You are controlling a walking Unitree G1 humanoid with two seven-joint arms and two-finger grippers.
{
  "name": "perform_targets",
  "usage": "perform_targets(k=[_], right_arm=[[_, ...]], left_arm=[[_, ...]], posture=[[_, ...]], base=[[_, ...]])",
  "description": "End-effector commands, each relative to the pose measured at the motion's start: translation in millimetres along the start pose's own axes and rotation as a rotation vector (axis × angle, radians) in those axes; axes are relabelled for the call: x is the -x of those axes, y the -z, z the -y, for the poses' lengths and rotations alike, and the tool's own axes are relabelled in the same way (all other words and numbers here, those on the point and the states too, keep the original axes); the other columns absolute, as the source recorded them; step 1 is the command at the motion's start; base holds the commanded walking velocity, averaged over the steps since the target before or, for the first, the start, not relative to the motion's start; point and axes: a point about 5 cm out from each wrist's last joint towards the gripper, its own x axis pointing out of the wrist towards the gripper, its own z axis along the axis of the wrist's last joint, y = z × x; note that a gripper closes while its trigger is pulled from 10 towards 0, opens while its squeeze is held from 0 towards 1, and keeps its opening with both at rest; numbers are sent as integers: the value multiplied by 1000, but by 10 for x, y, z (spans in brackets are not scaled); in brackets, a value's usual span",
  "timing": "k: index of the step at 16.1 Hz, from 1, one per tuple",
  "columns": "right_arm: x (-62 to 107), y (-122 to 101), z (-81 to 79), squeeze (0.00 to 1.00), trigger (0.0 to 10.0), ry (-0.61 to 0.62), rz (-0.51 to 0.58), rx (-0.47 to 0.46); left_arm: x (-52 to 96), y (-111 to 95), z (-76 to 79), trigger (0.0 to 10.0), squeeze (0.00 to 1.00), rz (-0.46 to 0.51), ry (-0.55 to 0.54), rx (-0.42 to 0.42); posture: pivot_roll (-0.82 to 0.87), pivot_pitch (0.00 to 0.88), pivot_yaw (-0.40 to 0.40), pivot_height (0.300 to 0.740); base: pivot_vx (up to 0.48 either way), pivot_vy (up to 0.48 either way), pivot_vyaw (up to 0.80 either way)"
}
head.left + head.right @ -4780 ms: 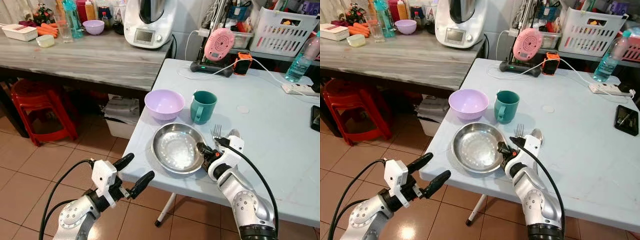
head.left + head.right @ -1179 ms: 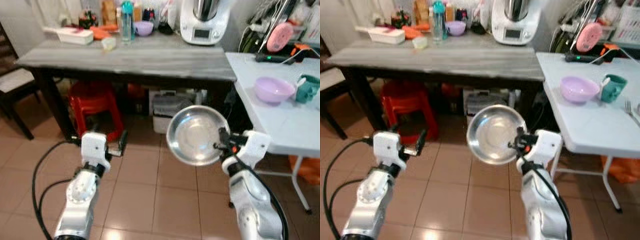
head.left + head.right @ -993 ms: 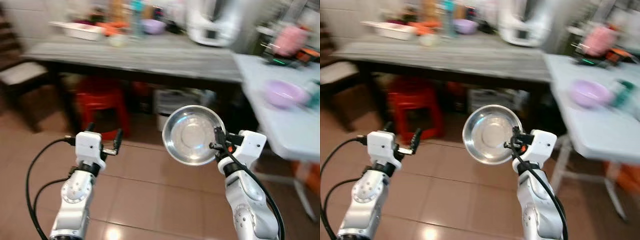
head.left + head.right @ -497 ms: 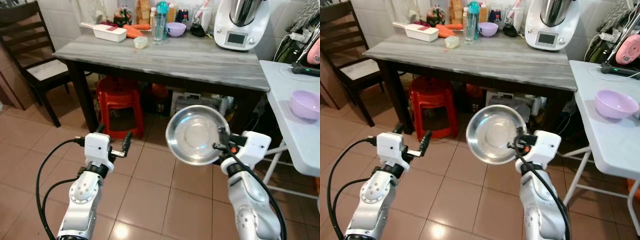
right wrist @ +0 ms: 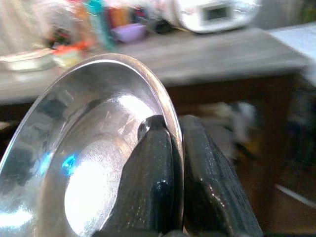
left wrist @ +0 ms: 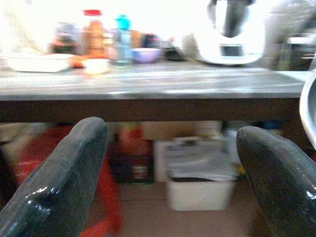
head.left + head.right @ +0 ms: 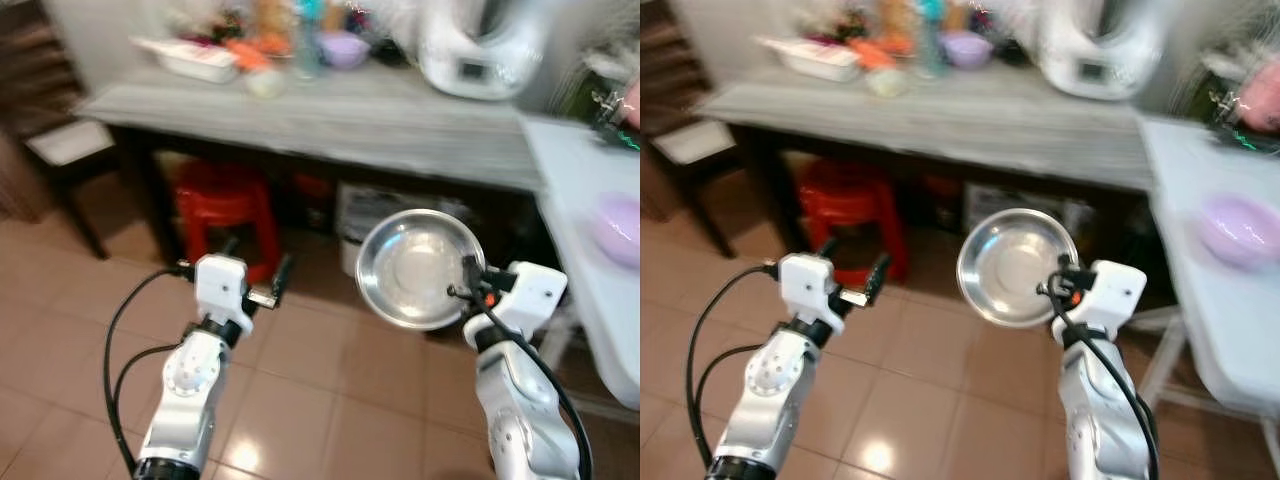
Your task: Setting the table
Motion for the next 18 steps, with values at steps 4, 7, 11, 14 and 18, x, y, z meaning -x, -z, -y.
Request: perform_targets(k=[4, 7, 11, 14, 18], right_arm=[[1, 1, -104, 0, 10000, -27, 12, -14], [16, 11, -89, 0, 10000, -17, 11, -17], [35, 12, -88, 0, 10000, -17, 14, -21], [25, 7, -84, 0, 10000, -16, 18, -21], [13, 14, -87, 0, 10000, -9, 17, -23]], left_arm=[[43, 32, -93, 10000, 0, -21, -25, -3], [26, 36, -81, 10000, 0, -24, -10, -4], [-2, 31, -63, 10000, 0, -22, -3, 0], [-11, 28, -56, 10000, 0, -20, 1, 1], [-19, 35, -55, 10000, 0, -21, 2, 3]], posture=[[23, 0, -18, 740], [16, 0, -11, 740], [12, 0, -7, 740], [12, 0, -8, 740], [16, 0, -11, 740]], base=[[450, 0, 0], [455, 0, 0], [455, 0, 481], [454, 0, 433], [451, 0, 0]])
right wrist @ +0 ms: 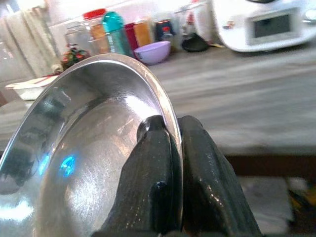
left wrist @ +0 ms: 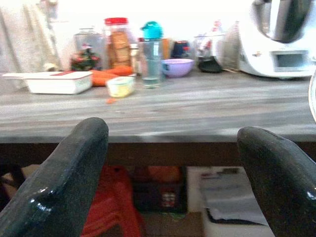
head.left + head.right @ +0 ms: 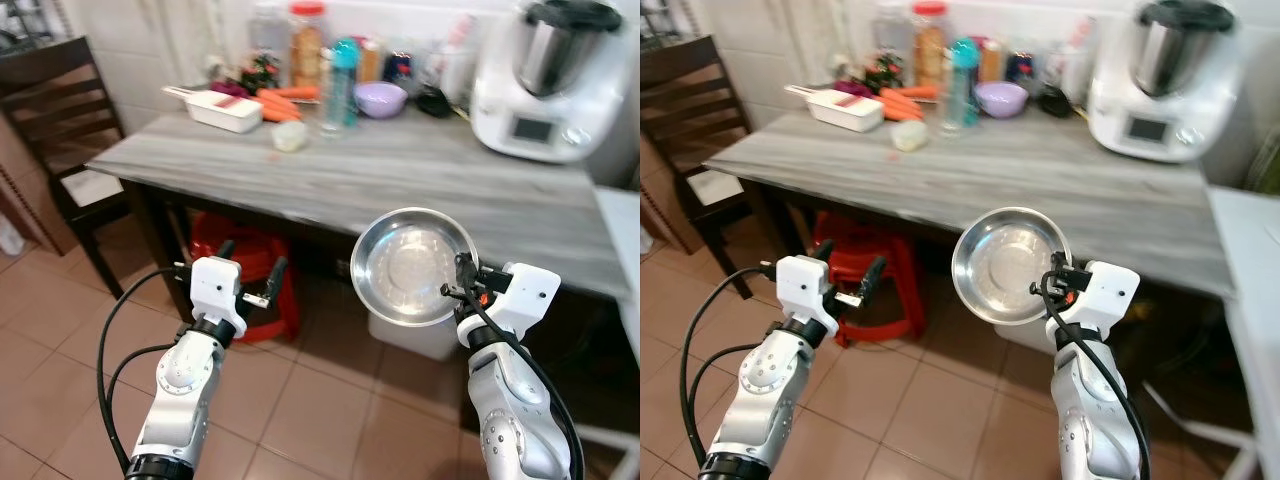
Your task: Setting the table
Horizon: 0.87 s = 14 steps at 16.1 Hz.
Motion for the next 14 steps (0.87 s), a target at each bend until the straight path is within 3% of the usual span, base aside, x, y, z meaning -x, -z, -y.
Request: perform_targets(k=[1, 14], right_arm=[[-24, -12, -83, 0, 10000, -17, 8, -11], [-61, -18, -28, 0, 10000, 35, 11, -3]], left_arm=[[15, 2, -54, 10000, 0, -6, -14, -13], [39, 39, 61, 10000, 0, -12, 35, -9]], posture=[[16, 0, -11, 740], [6, 0, -13, 740]], base=[[450, 0, 0], [448, 0, -46]])
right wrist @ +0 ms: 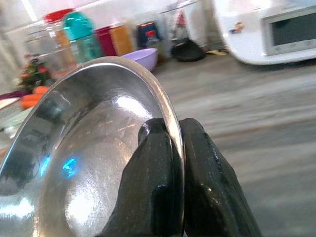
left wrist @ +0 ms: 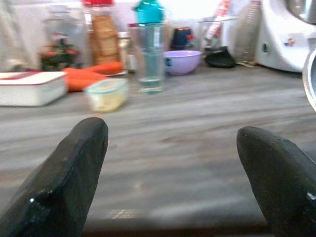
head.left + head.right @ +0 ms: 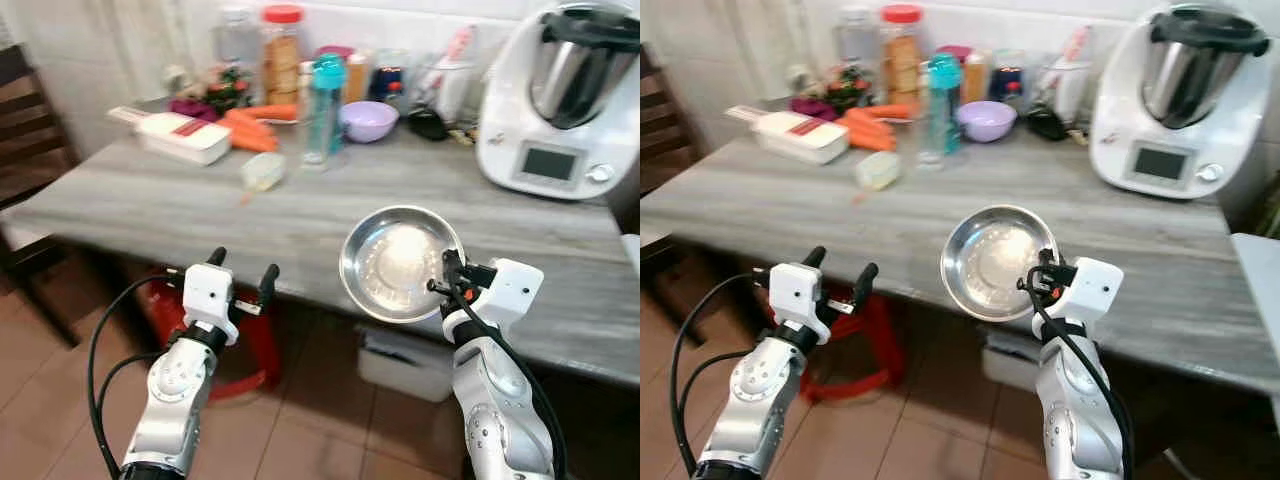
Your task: Setting the table
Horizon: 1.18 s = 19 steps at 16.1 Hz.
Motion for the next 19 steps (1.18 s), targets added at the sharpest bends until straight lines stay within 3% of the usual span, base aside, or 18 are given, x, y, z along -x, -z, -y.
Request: perform_targets(k=[1, 4, 8, 10, 13, 19], right_arm=[[-20, -43, 62, 0, 10000, 41, 19, 3], [-25, -31, 147, 0, 10000, 110, 10, 5], [-4, 29, 269, 0, 10000, 185, -31, -4], [-6, 66, 296, 0, 10000, 218, -60, -19], [-38, 111, 299, 0, 10000, 240, -96, -50], [-242, 244, 256, 0, 10000, 289, -185, -210]], left_arm=[[33, -3, 70, 10000, 0, 2, 47, 7], [153, 65, 49, 10000, 0, -28, 77, 9], [304, 115, 80, 10000, 0, -57, 194, 19], [428, 134, 156, 10000, 0, -85, 347, 26], [476, 146, 175, 10000, 0, -97, 398, 12], [436, 107, 210, 10000, 0, -83, 422, 31]], posture=[[6, 0, -16, 740], [6, 0, -22, 740], [5, 0, -32, 740], [6, 0, -39, 740], [5, 0, -40, 740], [-2, 0, -30, 740]], base=[[0, 0, 0], [0, 0, 0], [0, 0, 0], [0, 0, 0], [0, 0, 0], [0, 0, 0]])
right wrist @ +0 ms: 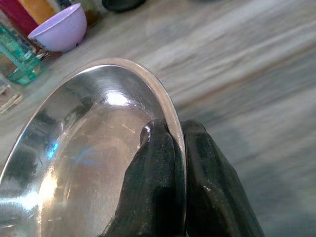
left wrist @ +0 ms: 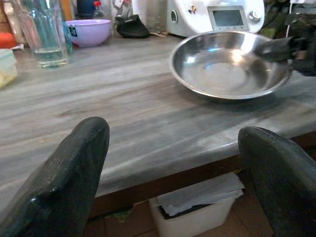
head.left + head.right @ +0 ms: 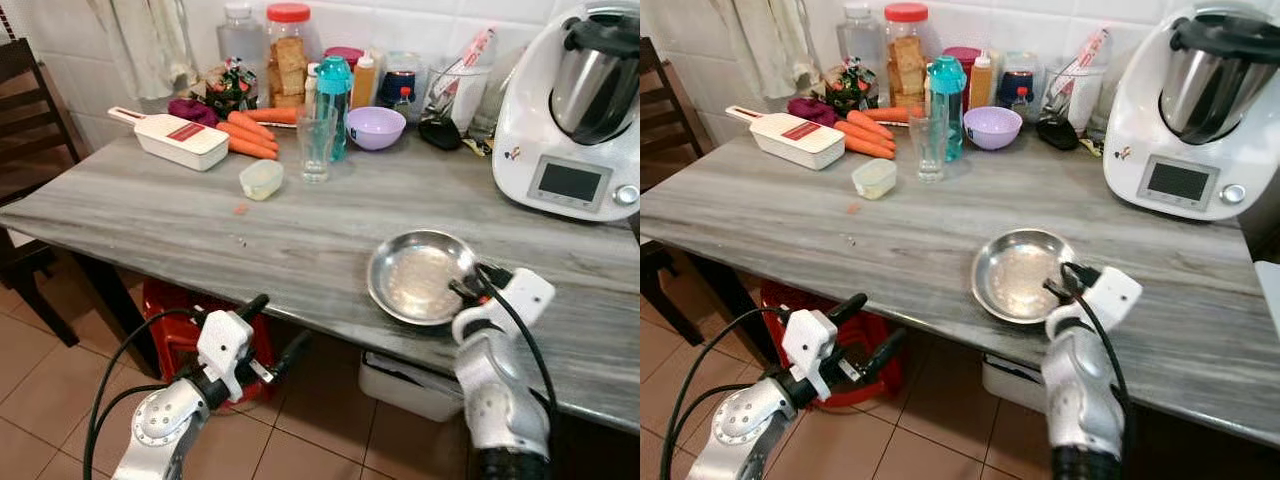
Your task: Setting the table
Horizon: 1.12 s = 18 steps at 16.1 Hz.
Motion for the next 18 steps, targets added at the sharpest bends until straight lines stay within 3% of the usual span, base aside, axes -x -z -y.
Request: perform_targets(k=[1, 4, 5, 6, 12, 16, 18], right_arm=[[-34, 0, -15, 0, 10000, 3, -15, -20], [-72, 93, -126, 0, 10000, -24, -75, -35], [-74, 99, -131, 616, 10000, -24, -77, -37], [-74, 127, -139, 1000, 10000, -28, -91, -53], [-102, 126, -211, 1000, 10000, -57, -90, -54], [-33, -74, -265, 1000, 10000, -126, 47, 60], [20, -133, -241, 1000, 10000, -139, 86, 75]], left_arm=[[-22, -44, 0, 10000, 0, 7, 16, -11], [-31, -54, -1, 10000, 0, 7, 19, -13], [-34, -55, 0, 10000, 0, 8, 20, -13], [-27, -59, 9, 10000, 0, 9, 22, -11], [-16, -43, 14, 10000, 0, -2, 37, -12], [-26, -40, 18, 10000, 0, -4, 44, -8], [-31, -43, 14, 10000, 0, -4, 42, -10]], posture=[[-2, 0, -30, 740], [-2, 0, -25, 740], [-2, 0, -25, 740], [5, 0, -25, 740], [2, 0, -18, 740], [0, 0, -14, 740], [-1, 0, -14, 740]], base=[[0, 0, 0], [0, 0, 0], [0, 0, 0], [0, 0, 0], [0, 0, 0], [0, 0, 0], [0, 0, 0]])
